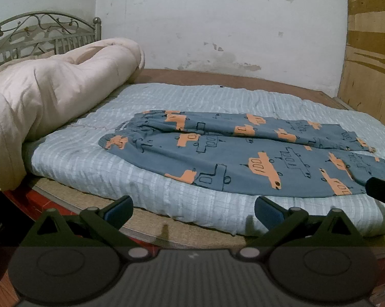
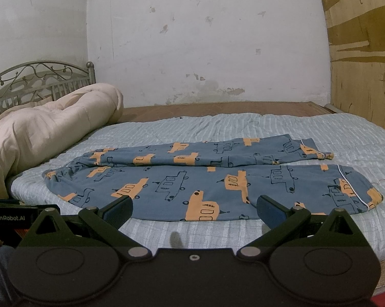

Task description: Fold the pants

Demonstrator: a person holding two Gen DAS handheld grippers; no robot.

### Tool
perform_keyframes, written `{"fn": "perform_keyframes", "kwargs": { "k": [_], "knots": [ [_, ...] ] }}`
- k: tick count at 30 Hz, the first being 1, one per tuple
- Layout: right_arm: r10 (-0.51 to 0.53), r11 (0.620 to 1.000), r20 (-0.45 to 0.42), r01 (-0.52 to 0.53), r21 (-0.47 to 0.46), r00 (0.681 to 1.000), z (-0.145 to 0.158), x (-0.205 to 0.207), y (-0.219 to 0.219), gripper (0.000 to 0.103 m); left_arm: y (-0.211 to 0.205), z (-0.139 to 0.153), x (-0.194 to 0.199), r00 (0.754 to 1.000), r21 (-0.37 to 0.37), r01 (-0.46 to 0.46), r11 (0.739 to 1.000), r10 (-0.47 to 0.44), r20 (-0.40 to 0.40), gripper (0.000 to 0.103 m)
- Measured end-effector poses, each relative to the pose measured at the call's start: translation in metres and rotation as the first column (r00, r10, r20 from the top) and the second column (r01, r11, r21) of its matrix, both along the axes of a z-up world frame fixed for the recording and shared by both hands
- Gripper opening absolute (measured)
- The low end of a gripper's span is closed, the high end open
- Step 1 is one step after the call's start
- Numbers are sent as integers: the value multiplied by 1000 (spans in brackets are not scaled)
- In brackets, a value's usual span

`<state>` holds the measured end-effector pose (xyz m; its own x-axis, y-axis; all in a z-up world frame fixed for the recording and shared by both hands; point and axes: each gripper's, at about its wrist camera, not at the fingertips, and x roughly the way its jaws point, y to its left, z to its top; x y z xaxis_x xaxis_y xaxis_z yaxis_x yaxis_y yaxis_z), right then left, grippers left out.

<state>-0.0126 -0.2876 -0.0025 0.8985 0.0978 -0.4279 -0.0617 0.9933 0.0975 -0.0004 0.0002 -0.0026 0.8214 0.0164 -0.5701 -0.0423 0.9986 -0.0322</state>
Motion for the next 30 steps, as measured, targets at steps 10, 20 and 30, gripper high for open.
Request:
{"fn": "perform_keyframes", "kwargs": {
  "k": [10, 20, 30],
  "knots": [
    [-1, 1000, 0, 1, 1, 1000, 0, 0, 0, 102, 0, 0, 0, 1000, 1, 0, 1000, 0, 0, 102],
    [-1, 1000, 0, 1, 2, 1000, -2, 0, -1, 102, 0, 0, 0, 1000, 1, 0, 1000, 0, 0, 102],
    [3, 1000, -1, -3, 6, 1000, -1, -1, -2, 102, 1, -2, -2, 1000, 7, -5, 1000, 5, -5, 102]
  ]
}}
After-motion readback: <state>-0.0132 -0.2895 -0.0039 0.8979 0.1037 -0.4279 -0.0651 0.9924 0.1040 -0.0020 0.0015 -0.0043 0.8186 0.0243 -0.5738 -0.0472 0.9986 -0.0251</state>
